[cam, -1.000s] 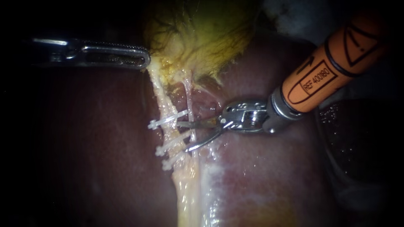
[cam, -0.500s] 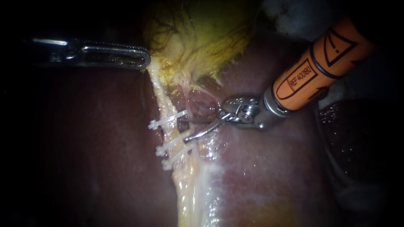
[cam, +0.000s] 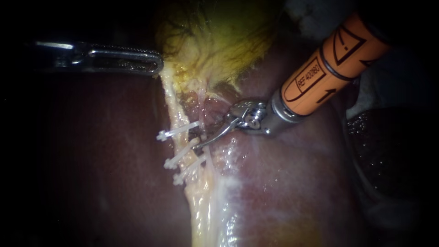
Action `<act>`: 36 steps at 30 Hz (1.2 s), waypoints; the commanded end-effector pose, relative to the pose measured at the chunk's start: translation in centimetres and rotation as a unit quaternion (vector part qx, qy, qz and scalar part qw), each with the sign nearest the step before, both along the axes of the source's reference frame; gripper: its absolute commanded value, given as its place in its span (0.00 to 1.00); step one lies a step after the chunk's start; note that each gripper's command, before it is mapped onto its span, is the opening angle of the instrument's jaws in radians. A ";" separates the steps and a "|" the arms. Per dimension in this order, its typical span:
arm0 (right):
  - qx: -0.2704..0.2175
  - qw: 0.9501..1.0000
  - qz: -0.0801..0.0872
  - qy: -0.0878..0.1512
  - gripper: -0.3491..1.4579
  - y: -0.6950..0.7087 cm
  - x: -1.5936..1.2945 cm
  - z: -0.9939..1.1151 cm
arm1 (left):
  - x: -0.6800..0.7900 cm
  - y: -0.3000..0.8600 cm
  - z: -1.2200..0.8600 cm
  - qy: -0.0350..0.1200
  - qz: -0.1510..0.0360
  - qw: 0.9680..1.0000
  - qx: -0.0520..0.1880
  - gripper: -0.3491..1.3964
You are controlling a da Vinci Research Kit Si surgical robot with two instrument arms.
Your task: Go to the cutting position left tube
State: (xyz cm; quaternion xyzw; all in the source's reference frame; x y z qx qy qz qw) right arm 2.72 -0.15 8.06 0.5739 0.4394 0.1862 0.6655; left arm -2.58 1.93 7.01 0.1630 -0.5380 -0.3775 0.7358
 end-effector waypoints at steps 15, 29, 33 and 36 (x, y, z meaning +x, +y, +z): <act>0.014 1.000 0.000 0.006 0.83 0.06 -0.06 -0.09 | -0.01 -0.01 0.02 0.001 0.001 1.000 0.000 0.00; 0.016 1.000 -0.001 0.008 0.83 0.09 -0.05 -0.11 | -0.01 -0.01 0.02 0.001 0.001 1.000 0.000 0.00; 0.019 1.000 -0.001 0.006 0.82 0.10 -0.03 -0.12 | -0.01 -0.01 0.02 0.001 0.001 1.000 0.000 0.00; 0.019 1.000 0.000 0.007 0.82 0.06 0.02 -0.10 | -0.01 -0.01 0.02 0.001 0.001 1.000 0.000 0.00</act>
